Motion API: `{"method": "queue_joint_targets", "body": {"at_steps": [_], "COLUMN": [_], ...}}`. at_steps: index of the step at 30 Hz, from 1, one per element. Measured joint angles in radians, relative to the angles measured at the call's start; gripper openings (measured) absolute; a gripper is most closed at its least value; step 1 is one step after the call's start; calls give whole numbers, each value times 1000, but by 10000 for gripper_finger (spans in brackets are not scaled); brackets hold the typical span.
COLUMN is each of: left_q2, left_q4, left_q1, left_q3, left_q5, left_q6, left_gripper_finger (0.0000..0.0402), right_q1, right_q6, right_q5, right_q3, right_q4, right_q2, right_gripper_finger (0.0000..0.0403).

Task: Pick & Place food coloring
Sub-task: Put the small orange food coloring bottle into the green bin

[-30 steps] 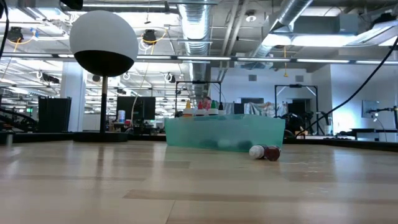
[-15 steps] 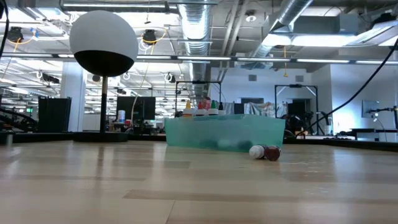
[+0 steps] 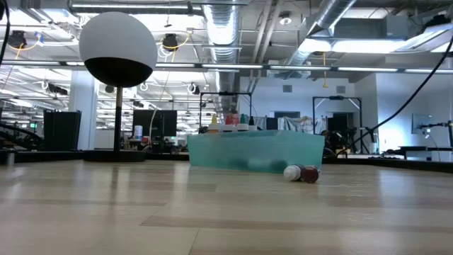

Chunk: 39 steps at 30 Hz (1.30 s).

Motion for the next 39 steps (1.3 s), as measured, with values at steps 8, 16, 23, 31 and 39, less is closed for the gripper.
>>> {"method": "queue_joint_targets", "body": {"at_steps": [8, 16, 23, 31, 39], "left_q2": [81, 207, 287, 289, 289], "left_q4": [-48, -34, -8, -15, -17], "left_q1": [0, 0, 4, 24, 24], "left_q3": [0, 0, 0, 0, 0], "left_q5": [77, 64, 24, 24, 23], "left_q6": [-75, -78, -69, -74, -77], "left_gripper_finger": [148, 148, 148, 148, 148], "right_q1": [3, 5, -39, -83, -107], "right_q6": [150, 282, 337, 292, 249], "right_q5": [-3, 0, 4, 0, -3], "right_q3": [0, 0, 0, 0, 0], "right_q4": [-108, -233, -378, -416, -440], "right_q2": [124, 261, 343, 437, 452], "right_gripper_finger": [150, 138, 125, 129, 163]}}
